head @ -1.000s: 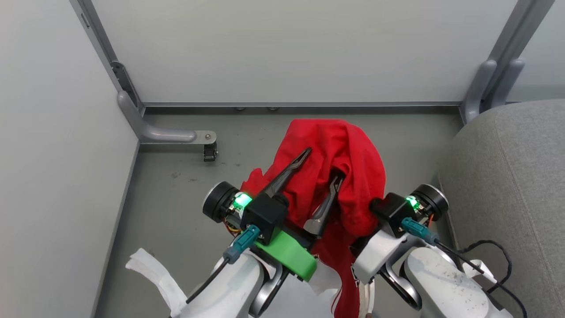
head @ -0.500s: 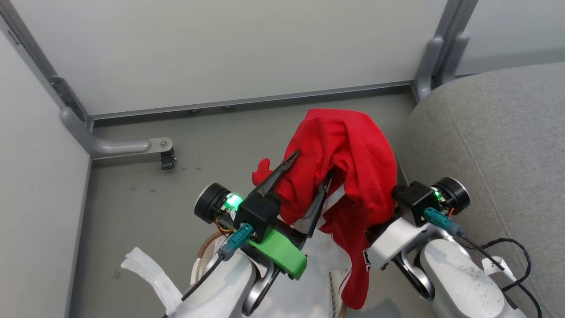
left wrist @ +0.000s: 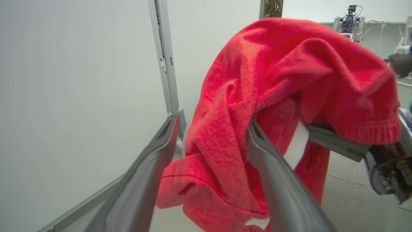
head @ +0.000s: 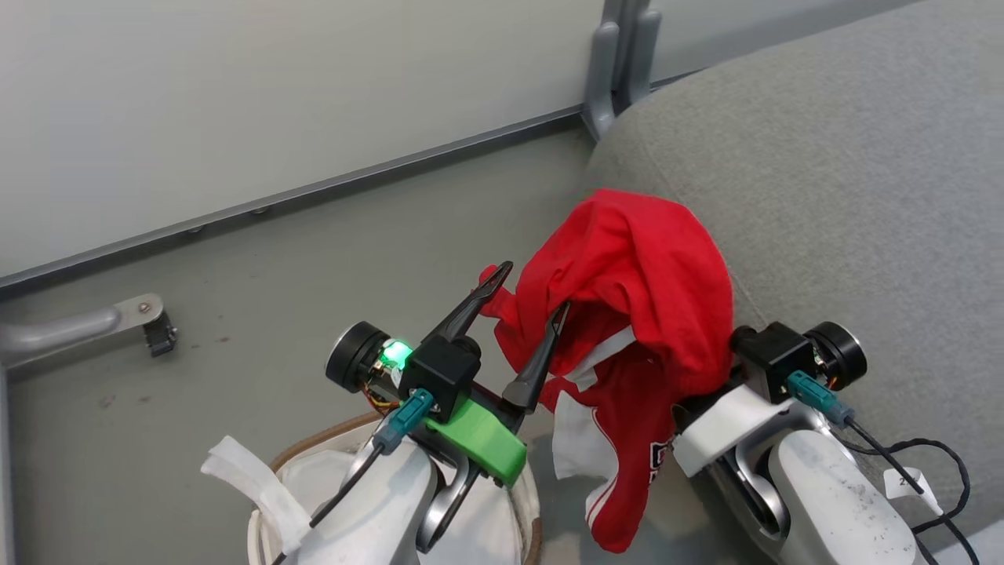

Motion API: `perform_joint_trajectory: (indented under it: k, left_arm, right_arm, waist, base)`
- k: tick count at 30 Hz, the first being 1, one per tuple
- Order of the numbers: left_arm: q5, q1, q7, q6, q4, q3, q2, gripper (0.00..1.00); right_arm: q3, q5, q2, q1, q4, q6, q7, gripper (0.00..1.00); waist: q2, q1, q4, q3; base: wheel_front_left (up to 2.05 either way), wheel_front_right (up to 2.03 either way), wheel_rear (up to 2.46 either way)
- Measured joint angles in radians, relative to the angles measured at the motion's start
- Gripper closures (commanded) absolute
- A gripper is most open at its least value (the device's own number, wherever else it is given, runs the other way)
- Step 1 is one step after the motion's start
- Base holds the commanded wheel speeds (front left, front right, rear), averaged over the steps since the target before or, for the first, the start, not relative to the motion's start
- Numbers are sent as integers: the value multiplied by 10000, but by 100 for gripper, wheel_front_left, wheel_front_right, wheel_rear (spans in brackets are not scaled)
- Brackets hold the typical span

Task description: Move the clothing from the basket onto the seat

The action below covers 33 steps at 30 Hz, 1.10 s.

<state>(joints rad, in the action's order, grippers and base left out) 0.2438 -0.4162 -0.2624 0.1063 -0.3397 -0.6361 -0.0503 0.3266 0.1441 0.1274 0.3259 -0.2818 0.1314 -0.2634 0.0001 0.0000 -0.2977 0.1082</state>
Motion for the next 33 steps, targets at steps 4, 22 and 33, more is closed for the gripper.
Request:
perform_joint_trajectory:
  k: [4, 22, 33]
  left_arm:
    - [-67, 16, 0, 52, -13, 90, 2, 0]
    - [-180, -38, 0, 157, -257, -201, 15, 0]
    - [-456, -714, 0, 182, -324, -353, -146, 0]
  right_arm:
    - [-56, -36, -46, -78, 59, 0, 2, 100]
    - [-909, -520, 1045, 1778, 443, 0, 2, 100]
    - [-1511, -848, 3283, 5611, -280, 0, 0, 100]
  waist:
    - [0, 0, -866, 62]
    - [0, 0, -1817, 751]
    - [0, 1, -1106, 1894]
  base:
    - [0, 0, 0]
    - [0, 0, 0]
    - [0, 0, 0]
